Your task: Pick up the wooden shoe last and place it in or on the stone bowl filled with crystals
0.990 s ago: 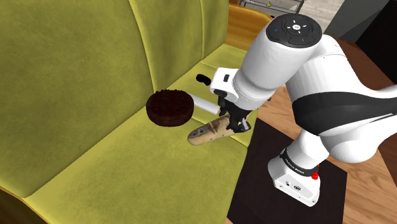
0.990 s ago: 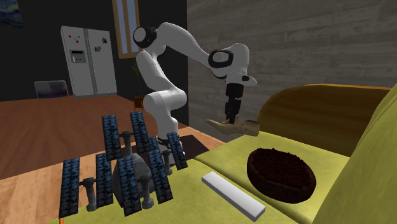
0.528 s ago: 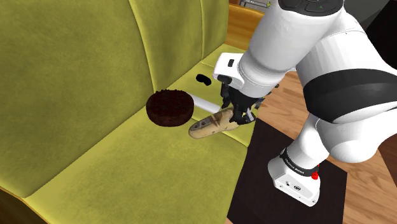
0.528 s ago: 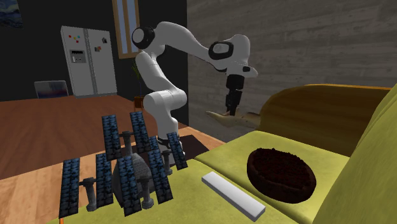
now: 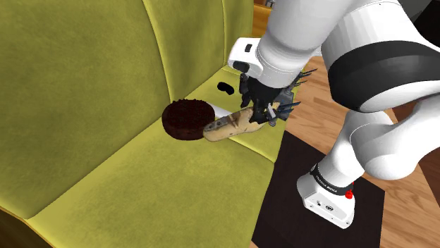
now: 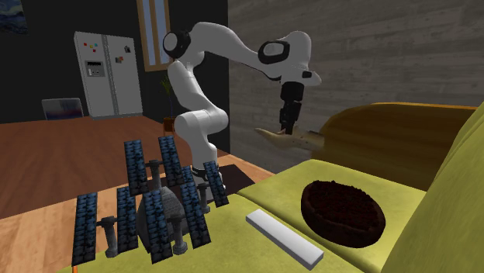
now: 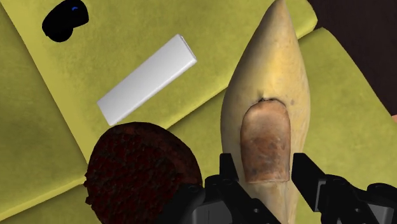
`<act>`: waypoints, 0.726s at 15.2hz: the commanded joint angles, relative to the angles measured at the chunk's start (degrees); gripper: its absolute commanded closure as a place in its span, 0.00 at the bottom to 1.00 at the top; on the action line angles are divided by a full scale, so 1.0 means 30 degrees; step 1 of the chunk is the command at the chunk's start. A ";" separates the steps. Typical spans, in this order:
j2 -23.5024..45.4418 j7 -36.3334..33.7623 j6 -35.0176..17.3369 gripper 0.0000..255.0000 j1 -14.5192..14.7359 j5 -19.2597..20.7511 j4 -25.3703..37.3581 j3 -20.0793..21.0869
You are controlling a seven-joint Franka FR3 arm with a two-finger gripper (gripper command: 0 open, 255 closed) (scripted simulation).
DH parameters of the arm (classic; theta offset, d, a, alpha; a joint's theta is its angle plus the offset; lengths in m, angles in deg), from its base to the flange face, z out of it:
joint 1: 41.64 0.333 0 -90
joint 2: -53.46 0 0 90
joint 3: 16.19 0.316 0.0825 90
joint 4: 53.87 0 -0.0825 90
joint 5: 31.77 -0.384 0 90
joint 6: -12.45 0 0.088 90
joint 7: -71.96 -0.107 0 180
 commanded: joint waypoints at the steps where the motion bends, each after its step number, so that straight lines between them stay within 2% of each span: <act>1: 0.1217 0.0245 -0.0521 1.00 -0.0572 0.0533 0.0797 -0.0196; 11: 0.7865 0.1228 -0.1757 1.00 -0.2851 0.3066 0.6428 -0.0935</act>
